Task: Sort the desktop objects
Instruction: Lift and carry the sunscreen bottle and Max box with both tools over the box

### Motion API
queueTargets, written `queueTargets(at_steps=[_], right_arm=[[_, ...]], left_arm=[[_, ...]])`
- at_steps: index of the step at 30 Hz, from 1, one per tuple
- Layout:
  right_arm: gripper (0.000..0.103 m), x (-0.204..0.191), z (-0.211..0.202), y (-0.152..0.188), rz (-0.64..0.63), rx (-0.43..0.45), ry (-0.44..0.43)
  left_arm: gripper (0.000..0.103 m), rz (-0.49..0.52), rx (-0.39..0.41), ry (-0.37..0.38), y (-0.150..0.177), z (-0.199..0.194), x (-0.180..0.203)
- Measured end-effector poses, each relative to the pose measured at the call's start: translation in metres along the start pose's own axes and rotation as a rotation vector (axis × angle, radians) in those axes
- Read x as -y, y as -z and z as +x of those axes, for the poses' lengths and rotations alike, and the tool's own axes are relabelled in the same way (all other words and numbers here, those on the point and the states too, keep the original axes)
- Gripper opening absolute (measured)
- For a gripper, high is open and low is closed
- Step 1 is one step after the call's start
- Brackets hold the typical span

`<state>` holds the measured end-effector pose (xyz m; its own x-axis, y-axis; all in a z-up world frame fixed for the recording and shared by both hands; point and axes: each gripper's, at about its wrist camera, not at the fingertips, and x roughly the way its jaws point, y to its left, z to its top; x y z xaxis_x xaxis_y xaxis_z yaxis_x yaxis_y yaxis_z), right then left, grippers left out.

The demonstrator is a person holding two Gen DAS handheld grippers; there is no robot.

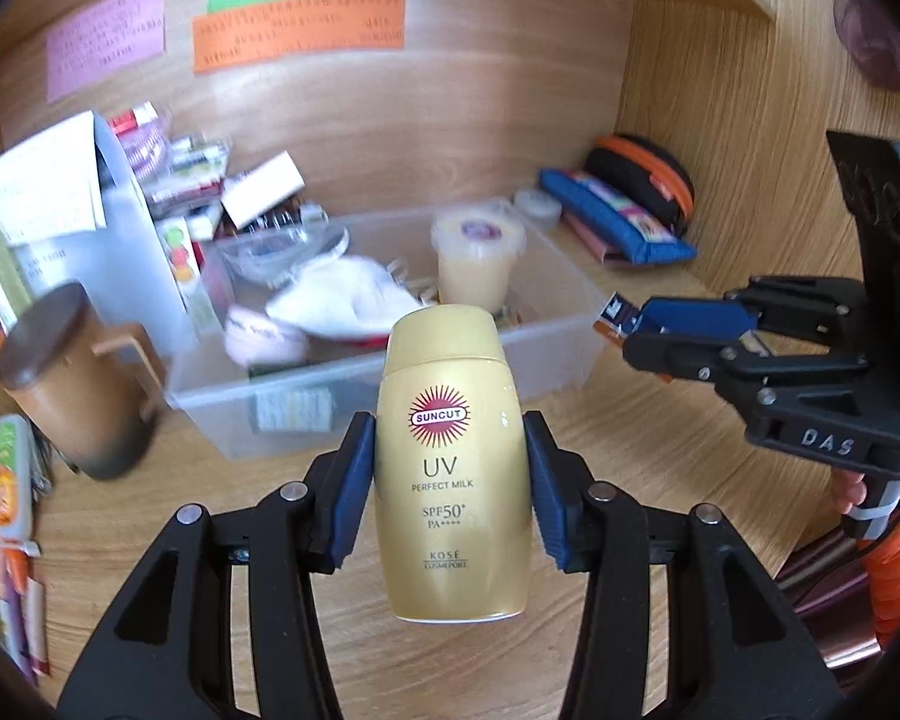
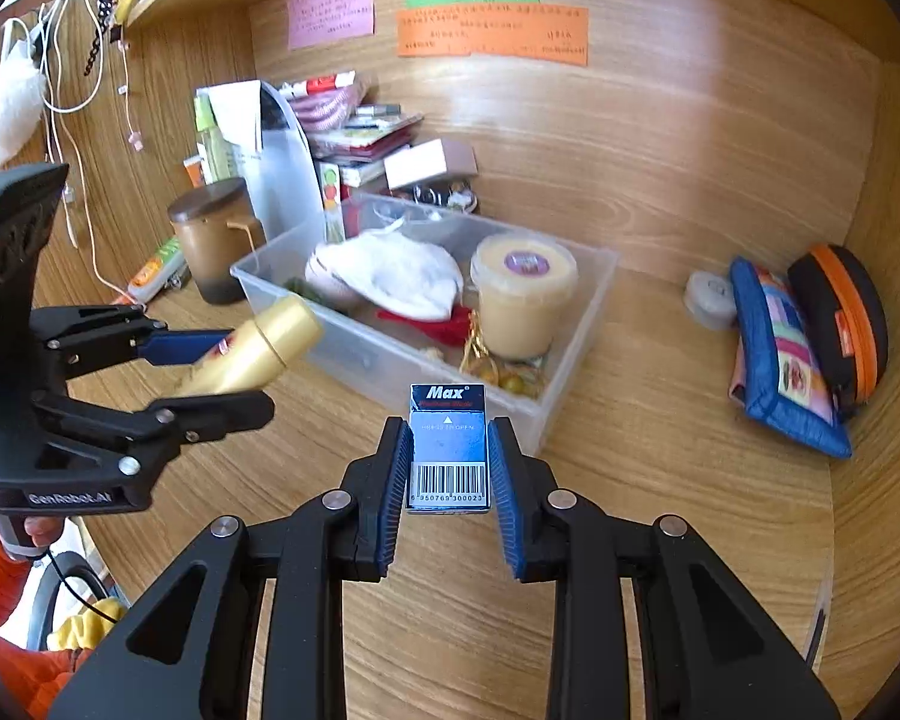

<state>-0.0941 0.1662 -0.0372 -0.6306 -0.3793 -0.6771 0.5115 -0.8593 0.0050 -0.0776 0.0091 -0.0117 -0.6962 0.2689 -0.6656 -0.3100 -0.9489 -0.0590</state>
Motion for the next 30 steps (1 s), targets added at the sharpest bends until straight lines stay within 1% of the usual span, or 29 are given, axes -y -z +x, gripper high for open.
queueTargets(at_steps=[3,9,18,20,22,23,24,30], right_arm=[[0.025,-0.001,0.001,-0.010,-0.004,0.012,0.003],[0.025,0.000,0.009,-0.028,-0.003,0.025,-0.004],[0.025,0.003,0.034,-0.051,-0.010,0.024,-0.024],[0.025,0.004,0.041,-0.054,-0.010,0.017,-0.029],[0.025,0.005,0.049,-0.057,-0.008,0.008,-0.034],[0.025,0.006,0.054,-0.059,-0.009,0.004,-0.038],[0.025,0.006,0.060,-0.060,-0.008,-0.003,-0.041],[0.025,0.003,0.090,-0.065,-0.022,-0.046,-0.056]], left_arm=[[0.048,-0.011,0.019,-0.012,-0.012,-0.003,-0.011],[0.048,-0.031,0.030,-0.016,-0.027,0.001,-0.027],[0.047,-0.045,0.029,-0.032,-0.048,0.019,-0.048],[0.045,-0.052,0.022,-0.027,-0.051,0.024,-0.053],[0.039,-0.059,0.009,-0.024,-0.054,0.031,-0.059],[0.034,-0.060,0.005,-0.018,-0.055,0.034,-0.061],[0.027,-0.059,-0.005,-0.023,-0.056,0.039,-0.063],[0.026,-0.074,-0.059,-0.021,-0.060,0.067,-0.079]])
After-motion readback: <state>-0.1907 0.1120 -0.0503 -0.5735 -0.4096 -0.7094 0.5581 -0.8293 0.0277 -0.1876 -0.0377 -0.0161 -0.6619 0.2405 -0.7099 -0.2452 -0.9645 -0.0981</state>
